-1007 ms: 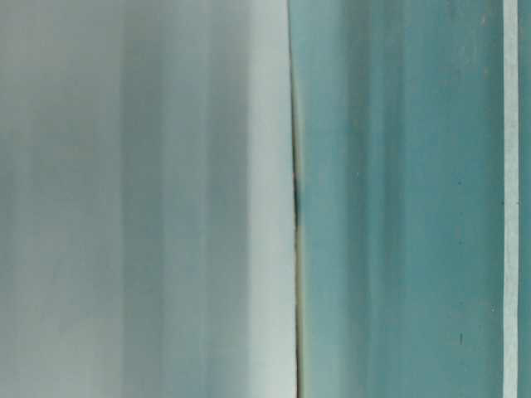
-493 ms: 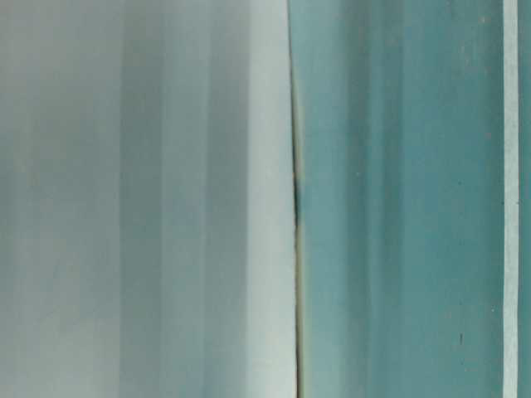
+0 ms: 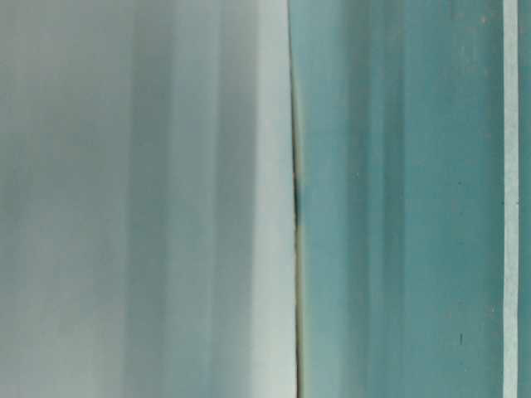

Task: Lift a wooden board with both hands.
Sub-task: 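Lower the white board back toward the table with both grippers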

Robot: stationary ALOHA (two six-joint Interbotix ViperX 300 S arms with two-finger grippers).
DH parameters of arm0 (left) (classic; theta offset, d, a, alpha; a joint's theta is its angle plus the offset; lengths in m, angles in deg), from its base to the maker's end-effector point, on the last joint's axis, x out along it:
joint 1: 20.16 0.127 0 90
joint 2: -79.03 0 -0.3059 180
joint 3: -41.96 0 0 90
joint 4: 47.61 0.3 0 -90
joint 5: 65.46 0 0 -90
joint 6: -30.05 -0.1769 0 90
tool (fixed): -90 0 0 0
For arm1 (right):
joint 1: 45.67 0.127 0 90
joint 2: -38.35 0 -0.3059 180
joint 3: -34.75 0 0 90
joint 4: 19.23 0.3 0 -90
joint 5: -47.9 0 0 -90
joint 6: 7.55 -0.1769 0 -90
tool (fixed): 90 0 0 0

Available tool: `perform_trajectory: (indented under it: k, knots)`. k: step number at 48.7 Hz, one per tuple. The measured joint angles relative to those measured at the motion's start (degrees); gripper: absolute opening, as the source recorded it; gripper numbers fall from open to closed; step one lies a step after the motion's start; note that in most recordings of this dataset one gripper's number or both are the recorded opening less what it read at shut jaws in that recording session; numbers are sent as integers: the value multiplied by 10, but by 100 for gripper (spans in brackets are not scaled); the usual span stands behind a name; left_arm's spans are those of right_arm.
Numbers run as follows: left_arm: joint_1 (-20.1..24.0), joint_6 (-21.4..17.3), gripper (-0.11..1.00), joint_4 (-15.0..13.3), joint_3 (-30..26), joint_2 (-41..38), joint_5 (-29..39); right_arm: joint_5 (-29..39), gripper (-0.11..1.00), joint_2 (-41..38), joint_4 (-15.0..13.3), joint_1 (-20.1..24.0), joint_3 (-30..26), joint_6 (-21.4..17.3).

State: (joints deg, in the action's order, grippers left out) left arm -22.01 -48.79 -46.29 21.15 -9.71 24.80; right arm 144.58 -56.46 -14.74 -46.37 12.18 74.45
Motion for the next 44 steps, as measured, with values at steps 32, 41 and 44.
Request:
perform_trajectory:
  k: [32, 41, 44]
  knots:
    - [4, 1, 17, 2, 207, -4, -141, -132, 21, -19, -7, -1, 182, 26]
    - [5, 4, 17, 2, 255, -10, -177, -169, 21, -29, -7, -4, 213, 41]
    - [6, 4, 17, 0, 270, -10, -188, -180, 21, -33, -8, -4, 221, 46]
